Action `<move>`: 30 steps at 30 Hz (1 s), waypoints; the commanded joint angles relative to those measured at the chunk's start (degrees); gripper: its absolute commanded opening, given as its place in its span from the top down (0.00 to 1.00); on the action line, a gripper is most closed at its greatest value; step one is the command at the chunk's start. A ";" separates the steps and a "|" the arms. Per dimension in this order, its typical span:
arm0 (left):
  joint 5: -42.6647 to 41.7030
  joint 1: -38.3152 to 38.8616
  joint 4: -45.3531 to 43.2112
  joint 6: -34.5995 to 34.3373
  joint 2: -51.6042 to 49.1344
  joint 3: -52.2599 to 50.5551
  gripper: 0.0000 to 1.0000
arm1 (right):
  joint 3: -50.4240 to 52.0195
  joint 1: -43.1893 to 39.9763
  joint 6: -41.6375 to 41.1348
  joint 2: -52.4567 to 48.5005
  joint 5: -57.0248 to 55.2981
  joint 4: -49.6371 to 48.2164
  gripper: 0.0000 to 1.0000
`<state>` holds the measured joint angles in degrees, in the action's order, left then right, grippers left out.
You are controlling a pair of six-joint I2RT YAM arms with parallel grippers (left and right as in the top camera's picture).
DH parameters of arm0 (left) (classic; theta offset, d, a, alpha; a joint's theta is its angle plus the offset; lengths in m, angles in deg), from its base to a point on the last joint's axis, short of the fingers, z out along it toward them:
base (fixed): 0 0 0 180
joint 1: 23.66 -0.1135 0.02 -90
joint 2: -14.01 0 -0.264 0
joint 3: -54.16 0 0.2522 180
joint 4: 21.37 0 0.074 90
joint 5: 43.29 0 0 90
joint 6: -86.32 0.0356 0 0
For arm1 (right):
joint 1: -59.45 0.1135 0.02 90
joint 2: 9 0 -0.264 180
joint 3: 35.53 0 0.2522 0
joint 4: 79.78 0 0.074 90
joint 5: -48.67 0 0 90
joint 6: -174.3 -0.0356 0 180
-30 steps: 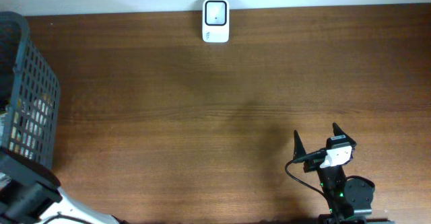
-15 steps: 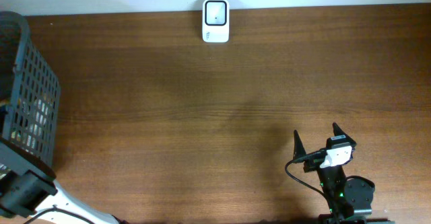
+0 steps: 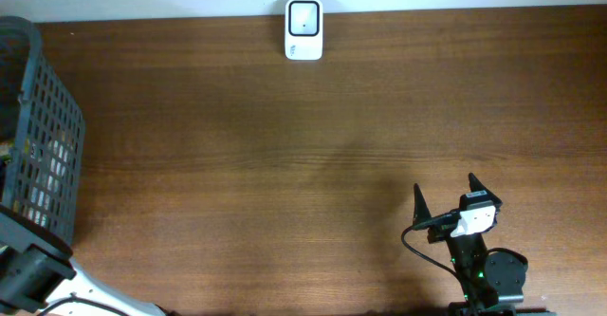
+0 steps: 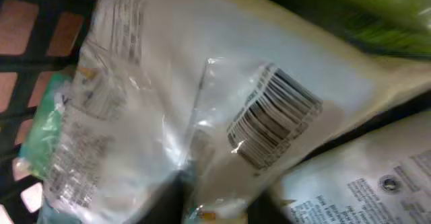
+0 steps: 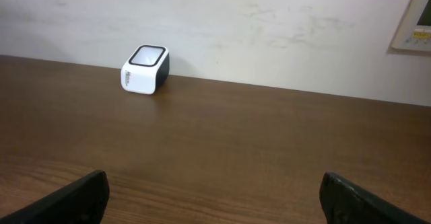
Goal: Scan the item barcode
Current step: 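Reach the left gripper into the grey basket and grasp a white snack bag, then lift the white snack bag out and place it on the table center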
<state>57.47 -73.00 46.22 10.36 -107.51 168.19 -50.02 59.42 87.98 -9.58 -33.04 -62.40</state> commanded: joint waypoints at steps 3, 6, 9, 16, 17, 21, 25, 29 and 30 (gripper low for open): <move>-4.02 -0.55 1.03 0.13 -0.61 1.09 1.00 | 0.42 -0.42 0.39 0.37 0.31 0.09 0.02; -7.21 -0.55 4.17 -4.42 0.17 5.86 1.00 | 0.42 -0.42 0.39 0.37 0.31 0.11 0.02; -15.02 -0.55 7.04 -9.07 4.02 13.90 1.00 | 0.42 -0.42 0.37 0.37 0.31 0.09 0.01; -28.55 0.96 6.69 -19.28 18.40 27.91 1.00 | 0.42 -0.42 0.39 0.37 0.31 0.09 0.02; -28.89 2.36 6.27 -19.80 21.05 28.44 1.00 | 0.42 -0.42 0.39 0.37 0.31 0.11 0.01; -29.00 13.35 7.58 -19.76 28.94 28.48 1.00 | 0.42 -0.42 0.39 0.37 0.31 0.11 0.01; -27.12 34.49 16.39 -13.53 28.59 25.73 1.00 | 0.42 -0.42 0.39 0.37 0.31 0.09 0.01; -23.08 49.99 17.20 -10.03 24.39 15.82 1.00 | 0.42 -0.42 0.39 0.37 0.31 0.09 0.01; -22.27 52.89 16.98 -9.75 23.08 12.87 1.00 | 0.42 -0.42 0.37 0.37 0.31 0.11 0.01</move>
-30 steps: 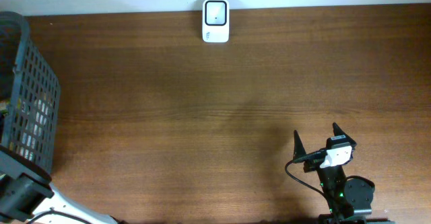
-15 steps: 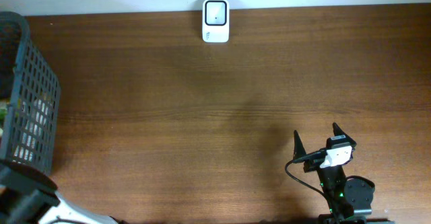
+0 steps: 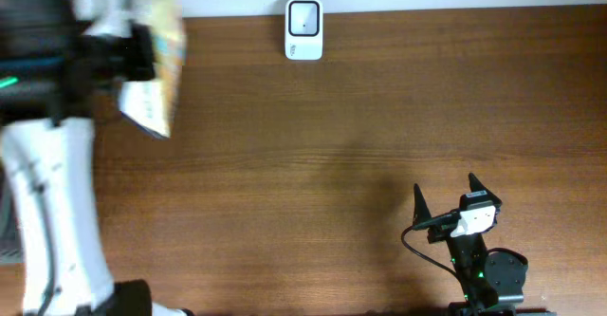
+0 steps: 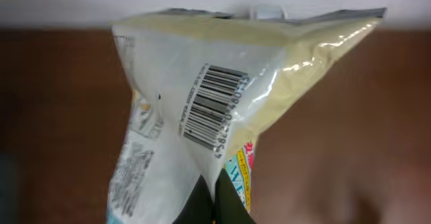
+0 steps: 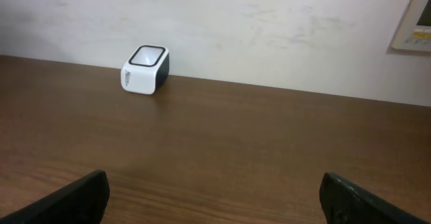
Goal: Scan the item barcode
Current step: 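Lift the white snack bag out and place it on the table center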
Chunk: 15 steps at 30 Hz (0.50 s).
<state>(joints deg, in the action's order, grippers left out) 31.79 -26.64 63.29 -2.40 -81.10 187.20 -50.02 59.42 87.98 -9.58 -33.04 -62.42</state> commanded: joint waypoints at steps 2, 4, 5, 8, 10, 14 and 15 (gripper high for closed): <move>4.13 12.39 -2.01 5.53 -6.88 -13.07 1.00 | 0.42 -0.42 0.39 0.37 0.31 0.11 0.01; 4.72 16.04 -4.66 5.51 -9.90 -18.21 1.00 | 0.42 -0.42 0.39 0.37 0.31 0.11 0.01; 5.40 18.01 -6.69 5.51 -11.93 -21.05 1.00 | 0.42 -0.42 0.39 0.37 0.31 0.13 0.01; 5.53 21.84 -11.10 5.49 -16.39 -24.83 1.00 | 0.42 -0.42 0.39 0.37 0.31 0.11 0.02; 5.57 24.09 -11.74 5.49 -18.73 -24.87 0.99 | 0.42 -0.42 0.39 0.37 0.31 0.11 0.01; 5.51 24.81 -11.89 5.46 -18.91 -21.81 0.45 | 0.42 -0.42 0.37 0.37 0.31 0.11 0.01; 5.27 24.55 -10.64 5.46 -18.69 -19.74 0.44 | 0.42 -0.42 0.39 0.37 0.31 0.11 0.01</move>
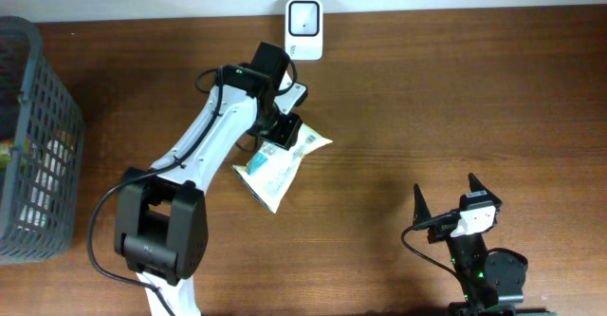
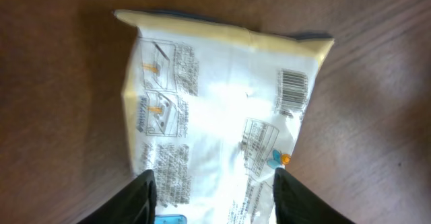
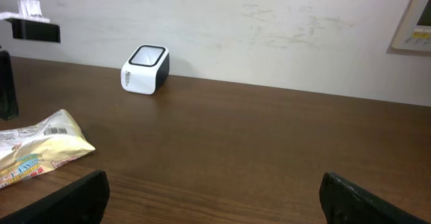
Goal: Scan the item barcode
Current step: 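Lift the white snack bag out and place it on the table center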
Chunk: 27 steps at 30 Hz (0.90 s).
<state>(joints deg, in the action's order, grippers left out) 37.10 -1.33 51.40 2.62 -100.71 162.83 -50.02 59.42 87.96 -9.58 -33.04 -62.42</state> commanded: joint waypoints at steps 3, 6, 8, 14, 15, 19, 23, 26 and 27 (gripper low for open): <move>-0.17 -1.33 3.63 0.42 1.16 8.92 0.59 | 0.42 -0.42 0.42 0.37 0.31 0.11 0.01; -0.20 -0.68 2.36 -0.42 1.05 6.27 0.64 | 0.42 -0.42 0.42 0.37 0.31 0.11 0.01; -0.79 -0.68 -2.73 -0.42 0.96 1.05 0.67 | 0.42 -0.42 0.39 0.37 0.31 0.13 0.01; -7.17 -0.68 -14.08 -0.31 0.87 -10.84 0.49 | 0.42 -0.42 0.39 0.37 0.31 0.11 0.02; -7.15 -0.68 -15.54 0.28 0.79 -12.85 0.43 | 0.42 -0.42 0.42 0.37 0.31 0.11 0.01; -6.45 -0.68 -17.42 5.07 -0.94 -16.65 0.25 | 0.42 -0.42 0.42 0.37 0.31 0.13 0.02; -0.07 -0.70 -17.68 5.01 -3.13 -16.90 0.25 | 0.42 -0.42 0.42 0.37 0.31 0.11 0.01; 3.76 -0.74 -18.60 5.01 -3.13 -16.81 0.26 | 0.42 -0.42 0.42 0.37 0.31 0.11 0.01; 5.79 -0.74 -18.45 4.98 -3.10 -16.22 0.26 | 0.42 -0.42 0.39 0.37 0.31 0.11 0.01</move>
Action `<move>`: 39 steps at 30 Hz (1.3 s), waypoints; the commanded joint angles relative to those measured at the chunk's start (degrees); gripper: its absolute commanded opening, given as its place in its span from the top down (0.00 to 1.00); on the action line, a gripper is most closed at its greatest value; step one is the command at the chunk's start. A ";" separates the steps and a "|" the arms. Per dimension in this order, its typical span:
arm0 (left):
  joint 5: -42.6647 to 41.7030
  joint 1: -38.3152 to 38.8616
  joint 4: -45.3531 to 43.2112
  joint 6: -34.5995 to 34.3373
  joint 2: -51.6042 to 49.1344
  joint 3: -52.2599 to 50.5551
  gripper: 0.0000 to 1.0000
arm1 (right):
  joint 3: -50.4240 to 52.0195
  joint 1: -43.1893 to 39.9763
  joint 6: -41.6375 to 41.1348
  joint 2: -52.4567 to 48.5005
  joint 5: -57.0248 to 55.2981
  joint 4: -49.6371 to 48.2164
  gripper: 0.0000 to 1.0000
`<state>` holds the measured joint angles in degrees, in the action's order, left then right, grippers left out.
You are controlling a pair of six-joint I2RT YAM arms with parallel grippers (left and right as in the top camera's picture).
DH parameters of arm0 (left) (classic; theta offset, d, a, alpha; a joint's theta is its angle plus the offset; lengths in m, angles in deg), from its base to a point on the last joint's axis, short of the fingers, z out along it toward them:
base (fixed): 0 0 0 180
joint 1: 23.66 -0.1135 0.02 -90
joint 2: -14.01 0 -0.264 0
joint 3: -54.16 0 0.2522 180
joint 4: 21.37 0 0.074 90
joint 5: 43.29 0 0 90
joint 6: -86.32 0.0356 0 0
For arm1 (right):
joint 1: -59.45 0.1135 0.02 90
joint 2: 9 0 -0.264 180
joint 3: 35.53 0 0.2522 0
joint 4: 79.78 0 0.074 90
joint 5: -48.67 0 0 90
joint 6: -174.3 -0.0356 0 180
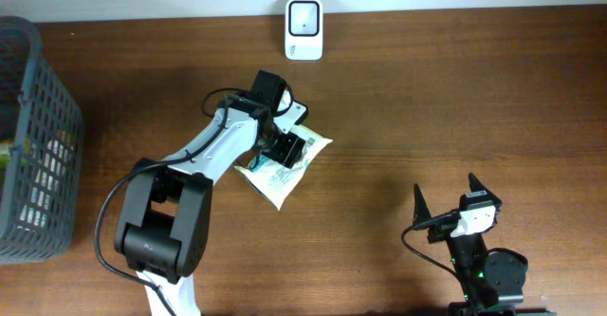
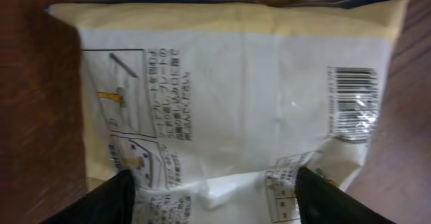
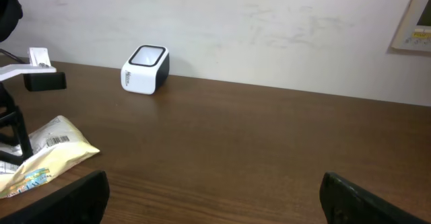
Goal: Scan the item barcode
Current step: 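Lift the white snack bag out and place it on the table center, then reach the left gripper into the basket and grasp a yellow Pokka drink pouch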
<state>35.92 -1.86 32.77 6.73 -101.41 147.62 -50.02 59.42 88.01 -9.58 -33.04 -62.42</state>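
A white and yellow snack bag point(image 1: 277, 171) lies flat on the brown table, a little in front of the white barcode scanner point(image 1: 303, 17) at the back edge. Its barcode point(image 2: 352, 103) faces up near the bag's right edge. My left gripper point(image 1: 285, 149) hangs open right over the bag point(image 2: 222, 96), with one black finger point(image 2: 113, 198) at each side of it. The right gripper point(image 1: 445, 189) rests open at the front right, far from the bag. From the right wrist view the bag point(image 3: 47, 150) and scanner point(image 3: 145, 69) both show at the left.
A dark grey mesh basket point(image 1: 43, 136) with more packets inside stands at the left edge of the table. A wall runs just behind the scanner.
My left gripper has come down closer to the bag, which now fills the left wrist view. Its fingers stand wider at the bag's sides. The bag and the right arm stay put.
First my left gripper was down in the basket, shut on the bag. Then it held the bag in the air at the back left. After that the bag lay on the table before the scanner with the gripper open above it, and now the gripper sits lower over it.
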 commanded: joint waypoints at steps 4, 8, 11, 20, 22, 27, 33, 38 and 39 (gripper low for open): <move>7.82 -0.22 7.41 0.83 -2.14 11.08 0.26 | 0.42 -0.42 0.37 0.37 0.31 0.11 0.01; 7.98 -1.55 21.18 0.26 -2.10 33.46 0.25 | 0.42 -0.42 0.37 0.37 0.31 0.11 0.02; 10.16 -5.66 29.73 -3.23 -1.99 50.88 0.23 | 0.42 -0.42 0.37 0.37 0.31 0.11 0.01; 19.89 -32.76 42.03 -21.77 -1.66 82.29 0.01 | 0.42 -0.42 0.37 0.37 0.31 0.11 0.01; 19.85 -43.19 46.16 -27.45 -1.90 81.13 0.01 | 0.42 -0.42 0.37 0.37 0.31 0.13 0.01; 19.80 -55.71 46.31 -30.42 -1.90 74.25 0.01 | 0.42 -0.42 0.37 0.37 0.31 0.11 0.01; 19.65 -61.42 33.92 -30.53 -1.99 53.88 0.01 | 0.42 -0.42 0.37 0.37 0.31 0.11 0.01; 19.67 -63.69 18.51 -30.53 -2.01 38.18 0.01 | 0.42 -0.42 0.37 0.37 0.31 0.13 0.01; 19.65 -64.00 15.43 -30.53 -2.01 35.56 0.01 | 0.42 -0.42 0.37 0.37 0.31 0.11 0.01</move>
<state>55.50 -64.76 52.29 -23.23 -103.66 188.03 -50.02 59.42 87.98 -9.58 -33.04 -62.42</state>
